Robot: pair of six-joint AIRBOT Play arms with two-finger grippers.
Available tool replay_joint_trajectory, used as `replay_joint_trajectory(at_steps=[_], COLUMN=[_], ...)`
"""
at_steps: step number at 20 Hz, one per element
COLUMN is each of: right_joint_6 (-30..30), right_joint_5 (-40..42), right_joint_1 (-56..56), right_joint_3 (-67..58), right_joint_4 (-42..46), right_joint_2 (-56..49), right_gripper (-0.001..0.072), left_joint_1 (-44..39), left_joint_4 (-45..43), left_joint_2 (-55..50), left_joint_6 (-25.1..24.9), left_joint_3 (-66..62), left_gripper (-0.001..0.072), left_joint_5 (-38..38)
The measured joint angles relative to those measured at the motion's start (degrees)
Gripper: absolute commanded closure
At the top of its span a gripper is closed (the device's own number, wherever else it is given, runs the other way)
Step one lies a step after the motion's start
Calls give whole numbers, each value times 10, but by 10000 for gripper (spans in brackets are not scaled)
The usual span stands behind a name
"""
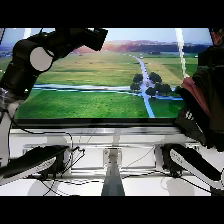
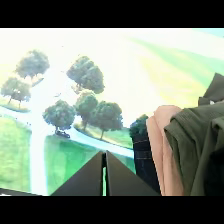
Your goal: Fold the clothes and pants, and hang the long-sleeved shirts on hangers.
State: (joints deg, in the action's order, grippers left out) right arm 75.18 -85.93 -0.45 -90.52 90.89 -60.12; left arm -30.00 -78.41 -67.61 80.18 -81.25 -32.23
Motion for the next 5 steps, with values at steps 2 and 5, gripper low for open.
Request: replay_joint_trajectory(at_steps=[2, 5], right_joint_6=[-6, -10], right_joint_5=[0, 0], right_joint_1=[7, 12], right_joint_3=[0, 0], right_joint_4=[2, 2], right_joint_2=[0, 0], right_gripper=[694, 694], left_joint_1=[0, 0], left_joint_4=[0, 0], left_joint_2=[0, 0], left_joint_6=[0, 0], left_joint_3=[0, 0], left_gripper=[6, 6], left_joint_5=[0, 0])
